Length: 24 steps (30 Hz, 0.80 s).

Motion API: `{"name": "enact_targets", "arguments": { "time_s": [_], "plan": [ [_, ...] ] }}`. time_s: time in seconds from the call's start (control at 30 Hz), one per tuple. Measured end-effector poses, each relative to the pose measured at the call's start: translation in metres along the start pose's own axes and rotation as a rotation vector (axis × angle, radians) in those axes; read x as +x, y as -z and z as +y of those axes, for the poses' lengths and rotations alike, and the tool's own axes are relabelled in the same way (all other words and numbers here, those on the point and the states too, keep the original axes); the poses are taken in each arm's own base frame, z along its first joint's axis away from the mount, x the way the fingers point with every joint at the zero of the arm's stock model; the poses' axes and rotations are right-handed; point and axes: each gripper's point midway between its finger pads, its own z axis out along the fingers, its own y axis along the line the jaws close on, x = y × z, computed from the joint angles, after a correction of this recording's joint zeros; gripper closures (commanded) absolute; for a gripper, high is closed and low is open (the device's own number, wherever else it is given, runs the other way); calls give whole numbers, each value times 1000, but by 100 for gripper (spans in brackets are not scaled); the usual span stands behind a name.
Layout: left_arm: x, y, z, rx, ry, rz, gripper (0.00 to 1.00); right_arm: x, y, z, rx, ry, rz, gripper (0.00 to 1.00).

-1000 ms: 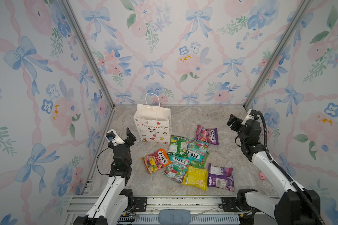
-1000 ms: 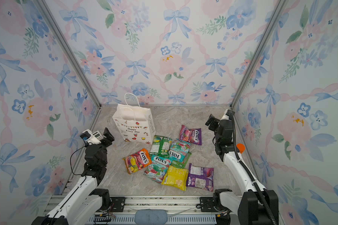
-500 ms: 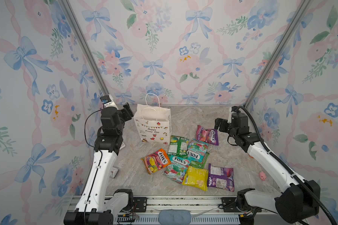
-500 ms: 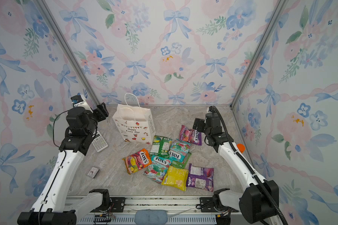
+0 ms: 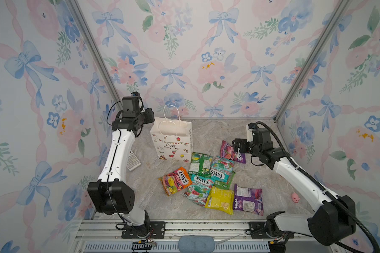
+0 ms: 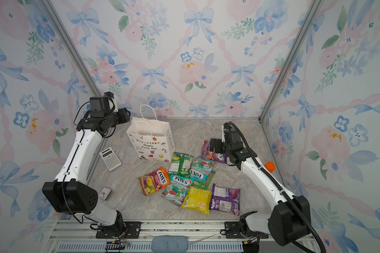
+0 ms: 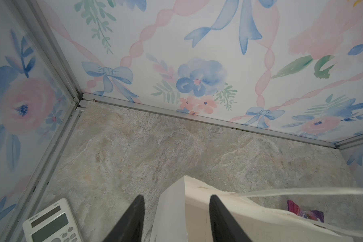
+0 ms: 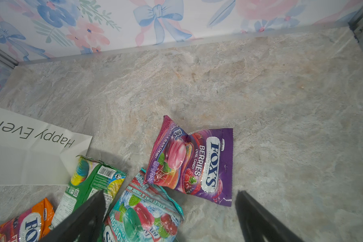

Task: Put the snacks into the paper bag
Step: 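Raise the left gripper to the white bag's rim while the right moves over candy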

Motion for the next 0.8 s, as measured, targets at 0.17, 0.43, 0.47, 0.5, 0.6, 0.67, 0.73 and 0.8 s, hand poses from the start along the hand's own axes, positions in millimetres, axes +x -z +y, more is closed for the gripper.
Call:
{"name": "enact_targets", "arguments": {
  "time_s": [0.17,0.43,0.47,0.5,0.6,0.67,0.73,0.8],
  "plan": [
    [11,-13,1,-11,-23,73,54,2,-3,0,0,0,13,2],
    [26,-26,-4,-9,-65,149,58,6,-8,2,-10,0,31,2],
    [29,-27,-4,-11,-66,160,61,6,-9,2,-10,1,34,2],
    [31,-28,-3,-13,-69,168,62,6,-10,3,-12,1,36,2],
    [37,-31,-1,-20,-76,190,72,4,-10,5,-17,2,33,2],
    [39,-31,-1,-23,-78,199,79,2,-10,7,-22,2,30,2],
    [40,-31,-1,-23,-83,203,88,2,-10,7,-24,0,29,2],
    [41,-31,0,-27,-86,204,95,0,-11,9,-30,-1,29,2]
  ]
}}
